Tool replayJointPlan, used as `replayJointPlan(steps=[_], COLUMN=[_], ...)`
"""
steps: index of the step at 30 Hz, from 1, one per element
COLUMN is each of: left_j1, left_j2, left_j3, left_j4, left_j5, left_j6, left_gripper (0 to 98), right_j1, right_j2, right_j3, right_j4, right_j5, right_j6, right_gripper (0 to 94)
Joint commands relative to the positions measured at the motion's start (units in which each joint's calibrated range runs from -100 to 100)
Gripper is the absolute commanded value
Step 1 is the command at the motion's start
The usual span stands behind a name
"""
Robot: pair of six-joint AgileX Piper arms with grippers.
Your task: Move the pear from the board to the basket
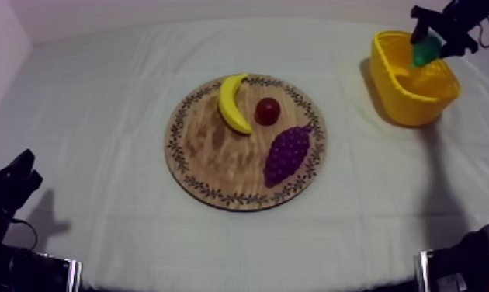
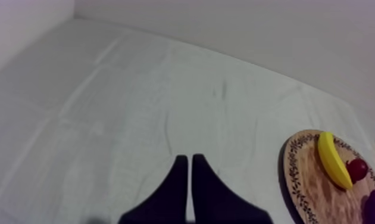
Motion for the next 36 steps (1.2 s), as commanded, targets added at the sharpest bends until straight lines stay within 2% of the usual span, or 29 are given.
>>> replayJointPlan(steps=[1,5,8,14,20,23,25,30,34,36], left_j1=[0.00,0.00,0.00,0.00,0.00,0.00,0.00,0.00,0.00,0.00], left_j2=[-0.02,-0.02,-0.02,-0.02,-0.02,-0.02,-0.02,-0.02,-0.02,-0.02], left_j3=[-0.05,-0.05,-0.05,-0.05,-0.05,-0.05,-0.05,-0.05,-0.05,-0.05], left_j4=[-0.01,-0.01,-0.01,-0.01,-0.01,-0.01,-0.01,-0.01,-0.01,-0.01], left_j5=[0.01,0.01,0.01,0.01,0.01,0.01,0.01,0.01,0.01,0.01], left_j6=[0.00,0.00,0.00,0.00,0.00,0.00,0.00,0.00,0.02,0.00], left_gripper=[0.1,0.1,0.1,0.1,0.1,0.1,0.1,0.1,0.1,0.1], right_j1=[-0.40,-0.76,-0.60,-0.19,-0.34,-1.79,-1.93,-1.61,-2.01,-2.11], right_j2=[0.04,-1.89,-6.79,-25.84,-51.59,-63.75,-70.21,-84.37,-92.78,-95.90], right_j3=[1.35,4.38,8.85,22.39,38.20,45.01,48.61,59.58,70.82,77.07], right_j4=[0.70,1.35,1.85,2.63,2.28,2.49,2.40,3.00,4.17,3.91], right_j5=[-0.18,-0.62,-2.19,-7.08,-9.67,-7.44,-5.87,-9.50,-18.90,-24.67], right_j6=[-0.45,-0.75,-0.55,0.55,2.80,3.27,3.60,3.58,2.77,3.17], right_gripper=[70.0,78.1,76.9,58.5,34.5,17.7,11.1,5.0,3.6,2.3])
